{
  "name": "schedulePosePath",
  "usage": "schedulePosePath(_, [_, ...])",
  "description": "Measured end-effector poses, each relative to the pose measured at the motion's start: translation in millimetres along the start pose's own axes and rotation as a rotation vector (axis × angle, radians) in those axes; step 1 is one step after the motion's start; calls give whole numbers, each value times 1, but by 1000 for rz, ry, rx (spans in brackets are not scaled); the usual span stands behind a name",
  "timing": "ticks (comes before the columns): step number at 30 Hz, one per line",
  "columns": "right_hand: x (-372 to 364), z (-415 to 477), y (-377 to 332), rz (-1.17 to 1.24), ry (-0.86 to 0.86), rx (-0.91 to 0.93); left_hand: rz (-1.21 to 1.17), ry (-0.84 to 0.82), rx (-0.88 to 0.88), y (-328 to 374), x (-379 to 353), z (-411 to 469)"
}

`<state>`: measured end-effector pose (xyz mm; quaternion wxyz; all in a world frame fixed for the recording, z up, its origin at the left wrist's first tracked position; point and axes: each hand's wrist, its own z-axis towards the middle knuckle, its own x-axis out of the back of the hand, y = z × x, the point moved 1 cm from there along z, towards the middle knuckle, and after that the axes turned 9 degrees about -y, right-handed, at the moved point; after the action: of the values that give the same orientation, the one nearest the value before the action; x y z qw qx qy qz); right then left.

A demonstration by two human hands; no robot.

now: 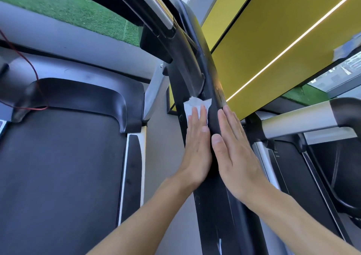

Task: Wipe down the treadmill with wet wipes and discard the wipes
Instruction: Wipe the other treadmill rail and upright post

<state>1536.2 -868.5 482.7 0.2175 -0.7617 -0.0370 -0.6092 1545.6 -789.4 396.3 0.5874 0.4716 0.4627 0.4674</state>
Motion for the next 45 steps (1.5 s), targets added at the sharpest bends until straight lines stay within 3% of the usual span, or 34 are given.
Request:
schedulePosePath(3, [1, 0, 1, 4, 4, 13, 18, -40, 5, -14, -14, -33])
schedulePosePath(8, [0, 2, 2, 7, 4, 8, -30, 31, 109, -15, 14, 25])
schedulePosePath(13, [0, 1, 2, -6, 10, 21, -32, -9, 62, -23, -17, -32])
schedulePosePath(18, [-1, 2, 4, 10, 8, 27, -292, 56, 313, -29, 14, 17])
schedulePosePath(24, [-2, 2, 4, -1, 8, 26, -222, 2, 155, -24, -22, -47])
schedulePosePath(29, [2, -3, 2, 77, 6, 35, -257, 42, 328, -14, 6, -5])
schedulePosePath(32, [-1, -36, -2, 196, -35, 1, -193, -47, 164, -2, -19, -41])
schedulePosePath(34, [-7, -53, 0, 124, -18, 31, -173, -48, 107, -2, -26, -51])
schedulePosePath(38, [-12, -53, 6, 94, 23, 42, -125, -8, 107, 9, -7, -12])
schedulePosePath(42, [-12, -55, 5, 121, 37, 44, -40, -61, -4, 10, -29, -53])
schedulePosePath(45, [-12, -52, 6, 133, 33, 43, -86, -27, 46, 6, -23, -35])
